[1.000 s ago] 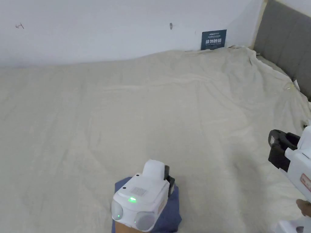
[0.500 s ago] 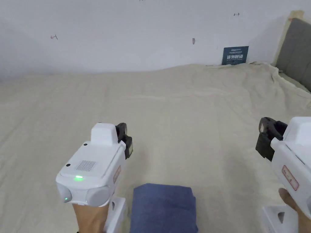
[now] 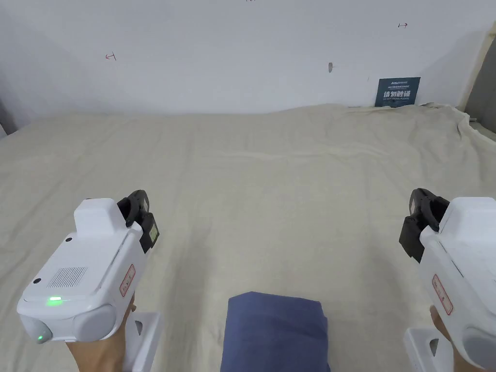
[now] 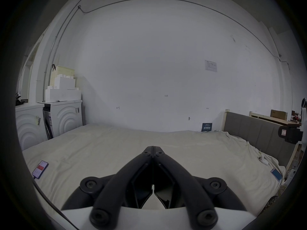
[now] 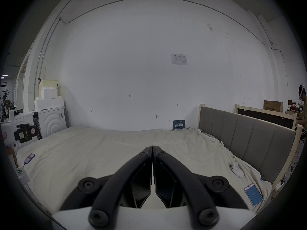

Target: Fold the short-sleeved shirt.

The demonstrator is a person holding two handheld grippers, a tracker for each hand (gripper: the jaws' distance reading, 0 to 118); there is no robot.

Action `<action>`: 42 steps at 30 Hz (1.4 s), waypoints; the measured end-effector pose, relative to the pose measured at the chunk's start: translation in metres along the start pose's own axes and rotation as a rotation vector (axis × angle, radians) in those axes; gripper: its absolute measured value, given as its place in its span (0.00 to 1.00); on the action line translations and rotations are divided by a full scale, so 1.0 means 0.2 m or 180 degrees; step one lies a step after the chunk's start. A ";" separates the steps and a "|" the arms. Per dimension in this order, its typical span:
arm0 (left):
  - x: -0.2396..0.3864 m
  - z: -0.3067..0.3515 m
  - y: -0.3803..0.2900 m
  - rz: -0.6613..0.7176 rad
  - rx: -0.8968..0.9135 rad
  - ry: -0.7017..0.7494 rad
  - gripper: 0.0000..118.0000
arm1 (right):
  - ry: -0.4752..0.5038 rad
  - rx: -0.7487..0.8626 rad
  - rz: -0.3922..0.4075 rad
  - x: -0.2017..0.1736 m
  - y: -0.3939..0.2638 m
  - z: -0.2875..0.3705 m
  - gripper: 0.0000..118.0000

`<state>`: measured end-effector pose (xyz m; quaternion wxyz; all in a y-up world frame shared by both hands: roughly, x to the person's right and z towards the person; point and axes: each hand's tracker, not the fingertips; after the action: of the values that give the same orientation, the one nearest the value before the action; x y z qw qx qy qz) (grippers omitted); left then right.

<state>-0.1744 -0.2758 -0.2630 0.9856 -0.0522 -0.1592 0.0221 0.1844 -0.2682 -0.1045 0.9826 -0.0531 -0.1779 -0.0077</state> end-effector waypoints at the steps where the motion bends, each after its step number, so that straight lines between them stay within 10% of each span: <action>1: 0.00 0.00 -0.01 0.0018 -0.0019 -0.0014 0.00 | 0.0008 0.0000 -0.0002 -0.01 0.00 0.00 0.00; 32: -0.07 -0.02 -0.58 0.0326 -0.1359 -0.0428 0.00 | 0.0706 -0.1696 0.0079 -0.71 -1.16 -0.22 0.00; 38: -0.01 -0.14 -0.72 0.0622 -0.2131 -0.0805 0.24 | 0.0677 -0.1706 -0.0055 -0.68 -1.18 -0.24 0.00; 42: 0.03 -0.25 -0.82 0.0835 -0.2575 -0.1092 0.67 | 0.0688 -0.1723 -0.0037 -0.69 -1.14 -0.24 0.00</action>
<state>-0.1481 -0.4436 -0.2908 0.8343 -0.4481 -0.3080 0.0912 0.0648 -0.5009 -0.1734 0.9459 -0.3112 -0.0640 -0.0662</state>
